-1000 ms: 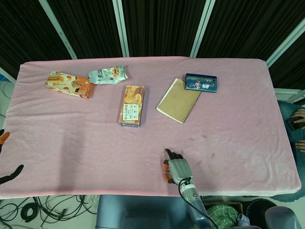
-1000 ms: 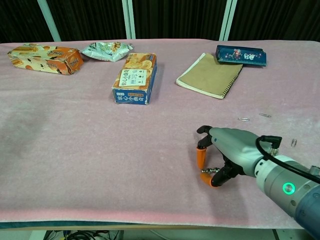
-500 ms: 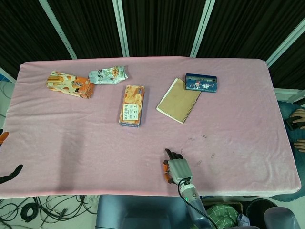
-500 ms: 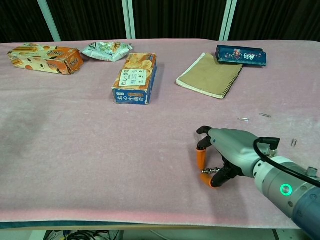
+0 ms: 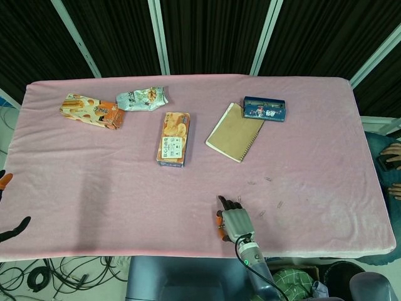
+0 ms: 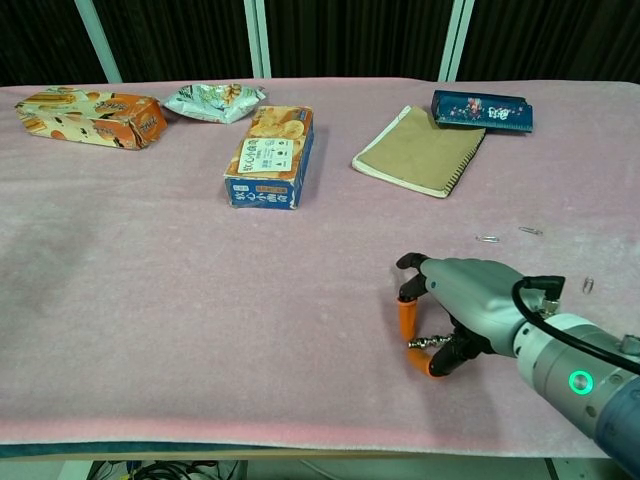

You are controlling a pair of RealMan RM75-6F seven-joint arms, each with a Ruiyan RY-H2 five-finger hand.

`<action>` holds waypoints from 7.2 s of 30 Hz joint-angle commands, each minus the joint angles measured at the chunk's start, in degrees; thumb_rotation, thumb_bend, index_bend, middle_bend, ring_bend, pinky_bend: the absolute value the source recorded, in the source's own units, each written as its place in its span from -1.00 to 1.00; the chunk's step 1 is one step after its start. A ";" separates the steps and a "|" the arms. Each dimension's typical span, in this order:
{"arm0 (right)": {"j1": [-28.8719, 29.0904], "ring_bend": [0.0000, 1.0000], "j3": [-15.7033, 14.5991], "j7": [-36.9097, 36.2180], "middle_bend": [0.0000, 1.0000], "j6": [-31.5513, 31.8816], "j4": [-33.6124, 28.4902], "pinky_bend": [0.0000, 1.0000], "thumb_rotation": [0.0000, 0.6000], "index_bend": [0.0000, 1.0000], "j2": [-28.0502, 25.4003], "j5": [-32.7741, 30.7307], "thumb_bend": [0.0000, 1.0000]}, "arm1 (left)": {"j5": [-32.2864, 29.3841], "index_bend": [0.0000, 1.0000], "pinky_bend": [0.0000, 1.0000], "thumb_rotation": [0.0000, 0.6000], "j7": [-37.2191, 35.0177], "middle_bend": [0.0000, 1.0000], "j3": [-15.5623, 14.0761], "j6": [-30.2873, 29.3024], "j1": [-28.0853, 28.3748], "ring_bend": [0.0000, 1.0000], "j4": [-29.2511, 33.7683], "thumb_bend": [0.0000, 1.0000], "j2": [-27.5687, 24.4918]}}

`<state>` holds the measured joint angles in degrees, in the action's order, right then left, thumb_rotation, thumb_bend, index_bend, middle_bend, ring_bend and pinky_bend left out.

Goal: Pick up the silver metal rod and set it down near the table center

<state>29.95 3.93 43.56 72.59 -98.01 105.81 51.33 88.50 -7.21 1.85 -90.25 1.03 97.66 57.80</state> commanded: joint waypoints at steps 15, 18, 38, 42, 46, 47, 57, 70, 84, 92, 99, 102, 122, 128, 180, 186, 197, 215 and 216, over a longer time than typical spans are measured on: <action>-0.27 -0.75 -0.07 0.44 -0.92 -0.28 -0.47 -0.65 1.00 0.04 -0.28 0.00 -0.39 | 0.88 -0.89 -1.00 1.00 -0.11 -1.00 -0.64 0.57 0.15 -1.00 0.30 -0.56 -0.29; -0.30 -0.75 -0.03 0.49 -0.92 -0.36 -0.20 -0.65 1.00 0.05 -0.05 -0.14 -0.39 | 0.65 -0.89 -1.00 1.00 -0.13 -1.00 -0.56 0.60 0.16 -1.00 0.32 -0.56 -0.36; -0.44 -0.75 0.07 0.70 -0.92 -0.60 0.32 -0.65 1.00 0.19 0.36 -0.12 -0.34 | 0.51 -0.89 -1.00 1.00 -0.31 -1.00 -0.50 0.58 0.17 -1.00 0.32 -0.56 -0.39; -0.44 -0.75 0.13 0.84 -0.92 -0.69 0.12 -0.65 1.00 0.20 0.13 -0.24 -0.29 | 0.42 -0.89 -1.00 1.00 -0.25 -1.00 -0.49 0.67 0.20 -1.00 0.34 -0.56 -0.39; -0.41 -0.75 0.21 0.90 -0.92 -0.72 -0.70 -0.65 1.00 0.22 -0.44 -0.16 -0.29 | 0.56 -0.89 -1.00 1.00 -0.16 -1.00 -0.58 0.78 0.26 -1.00 0.34 -0.56 -0.37; -0.39 -0.75 0.21 0.93 -0.92 -0.73 -0.90 -0.65 1.00 0.22 -0.59 -0.12 -0.29 | 0.55 -0.89 -1.00 1.00 -0.13 -1.00 -0.58 0.84 0.29 -1.00 0.35 -0.56 -0.36; 0.46 -0.75 0.97 1.87 -0.92 -1.88 -6.06 -0.65 1.00 0.22 -3.83 -1.46 -0.28 | 0.68 -0.89 -1.00 1.00 -0.26 -1.00 -0.69 0.96 0.34 -1.00 0.44 -0.56 -0.44; 5.49 -0.75 7.66 4.85 -0.92 -3.79 -18.27 -0.65 1.00 0.22 -12.68 -11.95 -0.28 | 1.06 -0.89 -1.00 1.00 -0.50 -1.00 -0.93 1.13 0.44 -1.00 0.45 -0.56 -0.51; 10.30 -0.75 16.90 -7.50 -0.92 -13.33 -19.51 -0.65 1.00 0.22 -22.04 -25.31 -0.28 | 1.14 -0.89 -1.00 1.00 0.10 -1.00 -1.04 1.32 0.56 -1.00 0.59 -0.56 -0.32; 13.88 -0.75 17.43 -13.94 -0.92 -19.43 -13.74 -0.65 1.00 0.22 -22.10 -29.40 -0.28 | 0.88 -0.89 -1.00 1.00 0.95 -1.00 -1.03 1.47 0.59 -1.00 0.68 -0.56 -0.05; 16.10 -0.75 16.98 -18.51 -0.92 -23.12 -8.97 -0.65 1.00 0.22 -21.56 -29.57 -0.28 | 0.12 -0.89 -1.00 1.00 1.73 -1.00 -0.71 1.84 0.79 -1.00 0.65 -0.56 0.29; 16.96 -0.75 16.89 -20.73 -0.92 -25.14 -6.60 -0.65 1.00 0.22 -20.94 -29.13 -0.28 | -0.13 -0.89 -1.00 1.00 2.21 -1.00 -0.70 2.23 0.95 -1.00 0.68 -0.56 0.43; 19.32 -0.75 13.89 -28.97 -0.92 -26.16 5.32 -0.66 1.00 0.22 -16.15 -22.71 -0.28 | -0.48 -0.89 -1.00 1.00 3.02 -1.00 -0.49 1.43 0.54 -1.00 0.89 -0.56 0.64; 18.65 -0.75 13.63 -32.31 -0.92 -27.08 7.26 -0.66 1.00 0.22 -15.99 -21.64 -0.28 | -0.28 -0.89 -1.00 1.00 3.92 -1.00 -0.63 1.36 0.46 -1.00 1.17 -0.56 0.81; 5.98 -0.75 6.55 -43.68 -0.92 -21.40 -7.22 -0.66 1.00 0.22 -30.60 -4.22 -0.28 | -0.33 -0.89 -1.00 1.00 5.55 -1.00 -0.70 2.19 0.82 -1.00 1.11 -0.56 1.37; 3.05 -0.75 5.15 -46.80 -0.92 -19.94 -5.50 -0.66 1.00 0.22 -30.37 0.44 -0.28 | -0.91 -0.89 -1.00 1.00 5.50 -1.00 -0.57 4.08 1.81 -1.00 0.25 -0.56 1.65; 0.62 -0.75 4.66 -50.37 -0.92 -18.40 -0.81 -0.66 1.00 0.22 -27.39 5.33 -0.28 | -0.17 -0.88 -1.00 1.00 6.77 -1.00 -0.83 5.37 2.90 -1.00 -1.56 -0.56 2.87; -0.97 -0.75 4.50 -52.39 -0.91 -18.38 1.95 -0.66 1.00 0.23 -21.73 6.71 -0.28 | -0.79 -0.88 -1.00 1.00 9.65 -1.00 -1.15 5.91 3.14 -1.00 -0.85 -0.56 3.32; -1.01 -0.75 4.55 -52.40 -0.91 -18.33 2.15 -0.66 1.00 0.23 -21.46 6.78 -0.28 | -0.82 -0.88 -1.00 1.00 9.65 -1.00 -1.14 5.89 3.14 -1.00 -0.86 -0.56 3.32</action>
<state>29.00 8.45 -8.78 54.27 -95.99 84.18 58.05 87.68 2.44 0.71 -84.35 4.17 96.80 61.12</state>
